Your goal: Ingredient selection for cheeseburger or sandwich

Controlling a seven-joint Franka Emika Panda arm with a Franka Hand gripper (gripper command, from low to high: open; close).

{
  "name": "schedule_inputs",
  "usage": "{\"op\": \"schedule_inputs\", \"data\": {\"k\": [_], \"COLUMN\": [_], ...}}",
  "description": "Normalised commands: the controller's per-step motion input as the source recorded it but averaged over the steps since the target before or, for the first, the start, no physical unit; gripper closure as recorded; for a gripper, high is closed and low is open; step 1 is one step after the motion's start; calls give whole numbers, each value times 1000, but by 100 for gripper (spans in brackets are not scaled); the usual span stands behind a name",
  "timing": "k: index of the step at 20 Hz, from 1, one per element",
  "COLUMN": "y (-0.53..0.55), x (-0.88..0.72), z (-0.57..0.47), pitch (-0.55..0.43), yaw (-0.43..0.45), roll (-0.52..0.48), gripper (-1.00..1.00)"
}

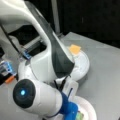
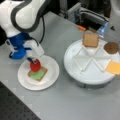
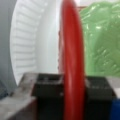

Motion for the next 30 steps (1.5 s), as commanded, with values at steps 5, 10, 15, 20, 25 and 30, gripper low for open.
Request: {"op": "schedule_inputs", "data": {"k": [5, 10, 15, 20, 25, 30], "y": [-228, -228, -209, -200, -169, -133], "x": [352, 326, 274, 227, 186, 151], "z": [-44, -12, -17, -32, -32, -20], "pitch": [31, 27, 14, 8, -11, -29], "yaw": [207, 182, 174, 170, 150, 141], "roll": [148, 172, 190, 218, 224, 218], "gripper": [100, 100, 100, 100, 100, 100]}}
